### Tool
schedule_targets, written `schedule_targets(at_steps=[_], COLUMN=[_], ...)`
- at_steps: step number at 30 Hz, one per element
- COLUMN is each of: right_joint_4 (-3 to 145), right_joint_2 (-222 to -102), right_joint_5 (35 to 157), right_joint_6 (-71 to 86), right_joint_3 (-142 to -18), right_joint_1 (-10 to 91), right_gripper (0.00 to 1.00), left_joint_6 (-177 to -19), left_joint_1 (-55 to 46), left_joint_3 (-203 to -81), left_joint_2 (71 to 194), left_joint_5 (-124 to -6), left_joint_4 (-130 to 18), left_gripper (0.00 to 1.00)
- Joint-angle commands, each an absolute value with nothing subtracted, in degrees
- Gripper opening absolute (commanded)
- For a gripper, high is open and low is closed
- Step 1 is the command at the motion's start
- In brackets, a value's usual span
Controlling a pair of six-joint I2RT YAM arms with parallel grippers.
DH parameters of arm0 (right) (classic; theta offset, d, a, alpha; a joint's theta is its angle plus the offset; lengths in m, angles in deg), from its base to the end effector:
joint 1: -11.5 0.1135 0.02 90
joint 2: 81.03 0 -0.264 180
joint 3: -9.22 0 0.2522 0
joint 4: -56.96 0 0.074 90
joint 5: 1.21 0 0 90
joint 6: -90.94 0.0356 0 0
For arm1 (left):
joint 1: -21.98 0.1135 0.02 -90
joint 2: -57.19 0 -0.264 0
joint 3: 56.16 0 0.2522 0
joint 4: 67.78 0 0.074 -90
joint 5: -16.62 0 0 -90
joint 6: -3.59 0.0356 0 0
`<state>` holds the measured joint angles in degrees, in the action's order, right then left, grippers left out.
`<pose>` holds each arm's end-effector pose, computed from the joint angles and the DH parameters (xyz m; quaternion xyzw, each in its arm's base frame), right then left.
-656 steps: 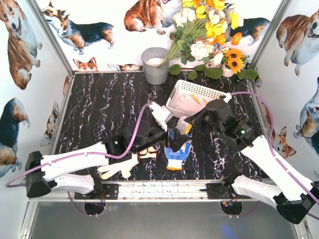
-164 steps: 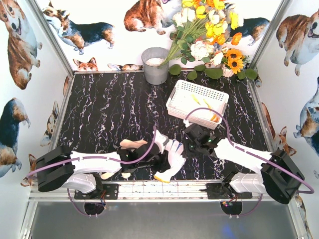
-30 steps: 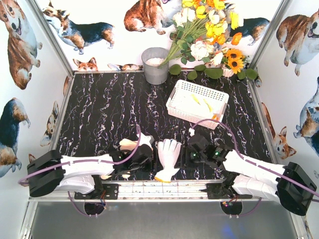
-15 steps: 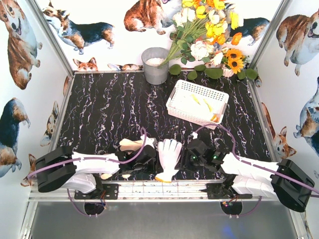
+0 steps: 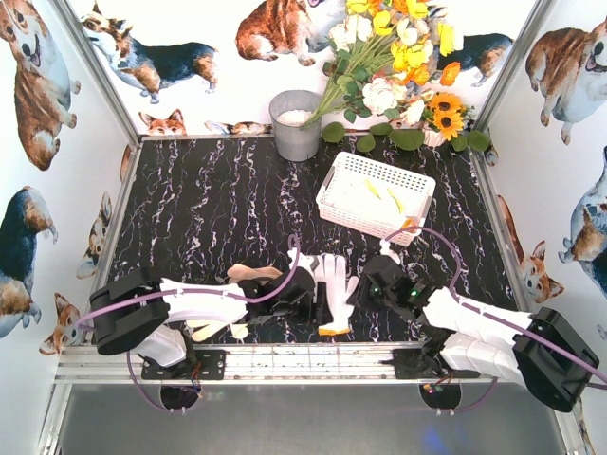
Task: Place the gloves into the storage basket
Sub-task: Adjust the glove at the center of the board.
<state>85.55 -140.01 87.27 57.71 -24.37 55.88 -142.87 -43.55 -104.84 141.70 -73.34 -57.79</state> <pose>0.1266 0.1226 0.1430 0.1067 0.9449 0.2308 0.2061 0.1141 -0.2509 0.1501 0.0734 0.9237 -0.3291 0.1821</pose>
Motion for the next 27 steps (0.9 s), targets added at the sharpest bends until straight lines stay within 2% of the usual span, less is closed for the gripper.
schedule_targets(at_steps=[1,3,5,7,10,16,22,27], right_joint_4=[82.6,84.7,86.9,89.1,92.8,98.1,88.4,85.4], right_joint_2=[-141.4,-141.8,-141.1,-139.4,-135.7,-128.2,-125.8,-126.8], right_joint_5=[87.8,88.6,90.1,90.7,91.5,96.0,107.0,102.8], right_joint_6=[51.6,50.4,49.0,48.0,47.0,47.4,56.3,61.1], right_joint_3=[-27.3,-29.2,-30.9,-31.9,-32.8,-32.4,-24.9,-22.1], right_joint_1=[52.1,51.1,50.1,49.9,49.6,49.3,50.0,55.9], right_gripper=[0.19,0.23,0.31,0.42,0.53,0.59,0.63,0.63], left_joint_6=[-139.2,-138.7,-138.3,-137.9,-136.9,-134.6,-137.3,-139.4], left_joint_1=[-43.2,-43.2,-43.2,-43.2,-43.2,-43.2,-43.1,-43.0], left_joint_3=[-107.9,-108.7,-109.5,-110.2,-112.1,-119.4,-120.0,-119.4], left_joint_2=[141.9,141.4,140.7,139.6,138.2,139.5,142.1,144.2], left_joint_5=[-75.4,-76.6,-78.1,-79.6,-81.3,-80.8,-80.4,-79.8], left_joint_4=[-54.3,-51.5,-48.9,-47.0,-45.7,-44.9,-46.6,-51.0], left_gripper=[0.66,0.78,0.86,0.89,0.9,0.82,0.63,0.5])
